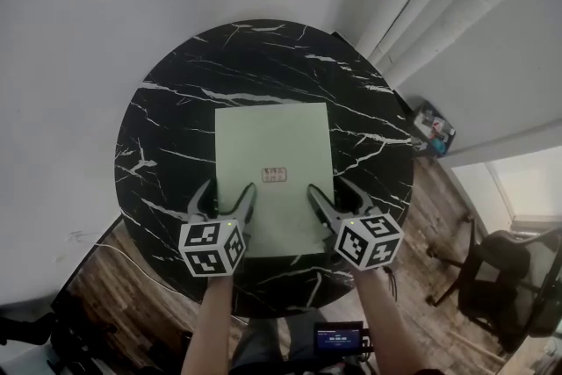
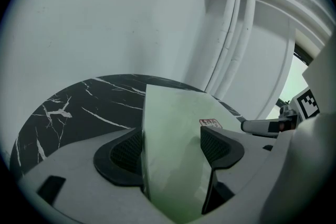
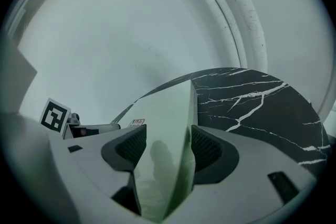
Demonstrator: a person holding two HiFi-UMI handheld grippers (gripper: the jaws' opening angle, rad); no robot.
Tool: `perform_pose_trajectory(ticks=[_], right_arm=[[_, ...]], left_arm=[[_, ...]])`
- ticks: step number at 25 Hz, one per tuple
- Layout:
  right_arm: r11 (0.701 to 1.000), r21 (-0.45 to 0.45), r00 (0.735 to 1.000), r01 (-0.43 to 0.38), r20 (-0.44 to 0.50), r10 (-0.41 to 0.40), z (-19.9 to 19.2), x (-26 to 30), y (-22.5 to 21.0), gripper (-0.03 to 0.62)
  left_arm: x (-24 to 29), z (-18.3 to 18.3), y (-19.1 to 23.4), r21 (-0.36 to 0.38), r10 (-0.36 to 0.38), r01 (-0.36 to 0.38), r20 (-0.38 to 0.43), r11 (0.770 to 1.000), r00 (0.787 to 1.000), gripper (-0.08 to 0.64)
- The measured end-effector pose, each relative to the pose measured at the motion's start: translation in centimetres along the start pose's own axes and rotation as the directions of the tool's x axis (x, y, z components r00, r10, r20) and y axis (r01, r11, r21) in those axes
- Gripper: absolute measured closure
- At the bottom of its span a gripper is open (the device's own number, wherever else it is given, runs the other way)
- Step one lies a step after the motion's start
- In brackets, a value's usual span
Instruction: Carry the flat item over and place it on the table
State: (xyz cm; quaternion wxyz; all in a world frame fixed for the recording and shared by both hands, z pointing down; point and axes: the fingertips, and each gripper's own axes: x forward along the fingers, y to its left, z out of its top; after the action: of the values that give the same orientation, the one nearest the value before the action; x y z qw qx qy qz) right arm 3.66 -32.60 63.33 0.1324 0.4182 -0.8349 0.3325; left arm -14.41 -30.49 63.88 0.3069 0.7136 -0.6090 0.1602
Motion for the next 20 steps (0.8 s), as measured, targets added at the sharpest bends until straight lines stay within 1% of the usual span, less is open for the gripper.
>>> perform_pose_trajectory(ticks=[3,6,9,10,11,12,14,16,20], right_arm=[[1.0,-0.005,1.0,0.01,0.024,-0.01,0.1,-0.8,0.1,0.344],[0.999,-0.041,0.999,0.032,0.042,-0.03,0.3,-1.7,0.1,0.344],[0.994,-0.09,0.995,0.066,0.082,-0.059,0.9,-2.4,0.1,0.345],[0.992,-0.106,0.994,0.073,0.094,-0.064,1.1,-2.7,0.3,0.346],[0.989,-0.122,0.992,0.079,0.105,-0.067,1.4,-2.9,0.5,0.355],[0.987,-0.137,0.991,0.084,0.117,-0.068,1.6,-3.2,0.8,0.389],[0.984,-0.158,0.989,0.085,0.137,-0.063,2.0,-3.6,1.3,0.537],[0.983,-0.17,0.989,0.073,0.142,-0.049,2.2,-3.9,2.0,0.559],[0.971,-0.225,0.99,0.08,0.134,-0.051,2.2,-4.5,3.0,0.566]], left_arm=[[-0.6,0.1,0.0,0.02,0.014,-0.014,0.025,1.0,1.0,0.206],[-1.8,0.4,0.2,0.048,0.042,-0.045,0.066,0.998,0.997,0.267],[-3.0,1.2,0.7,0.054,0.073,-0.08,0.117,0.995,0.99,0.364],[-3.4,1.5,0.9,0.049,0.083,-0.09,0.13,0.995,0.988,0.417],[-3.8,1.6,1.0,0.04,0.087,-0.094,0.136,0.995,0.987,0.49],[-4.0,1.7,1.1,0.03,0.082,-0.086,0.138,0.996,0.987,0.531],[-4.4,1.9,0.8,0.022,0.051,-0.054,0.136,0.998,0.989,0.548],[-4.6,2.1,0.3,0.041,0.024,-0.029,0.135,0.999,0.991,0.548],[-5.4,2.7,-1.1,0.086,-0.024,0.011,0.152,0.996,0.988,0.548]])
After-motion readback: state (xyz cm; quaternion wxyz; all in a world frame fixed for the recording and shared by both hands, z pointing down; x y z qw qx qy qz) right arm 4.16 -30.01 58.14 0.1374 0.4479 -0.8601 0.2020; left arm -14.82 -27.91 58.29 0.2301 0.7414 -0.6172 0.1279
